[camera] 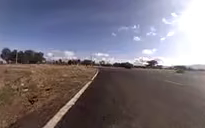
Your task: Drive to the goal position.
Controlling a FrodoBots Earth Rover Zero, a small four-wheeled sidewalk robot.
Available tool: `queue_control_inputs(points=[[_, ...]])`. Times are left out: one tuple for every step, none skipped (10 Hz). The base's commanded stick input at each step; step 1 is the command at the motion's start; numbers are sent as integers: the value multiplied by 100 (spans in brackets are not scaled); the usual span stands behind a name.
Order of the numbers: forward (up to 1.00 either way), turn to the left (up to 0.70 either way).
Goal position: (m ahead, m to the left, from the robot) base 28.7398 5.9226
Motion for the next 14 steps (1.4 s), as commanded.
queue_control_inputs(points=[[45, 0], [45, 0], [45, -27], [45, -27], [45, -27], [45, -27], [45, -27], [45, -27], [45, 0], [45, 0], [45, 0], [45, 0], [45, 0], [45, 0]])
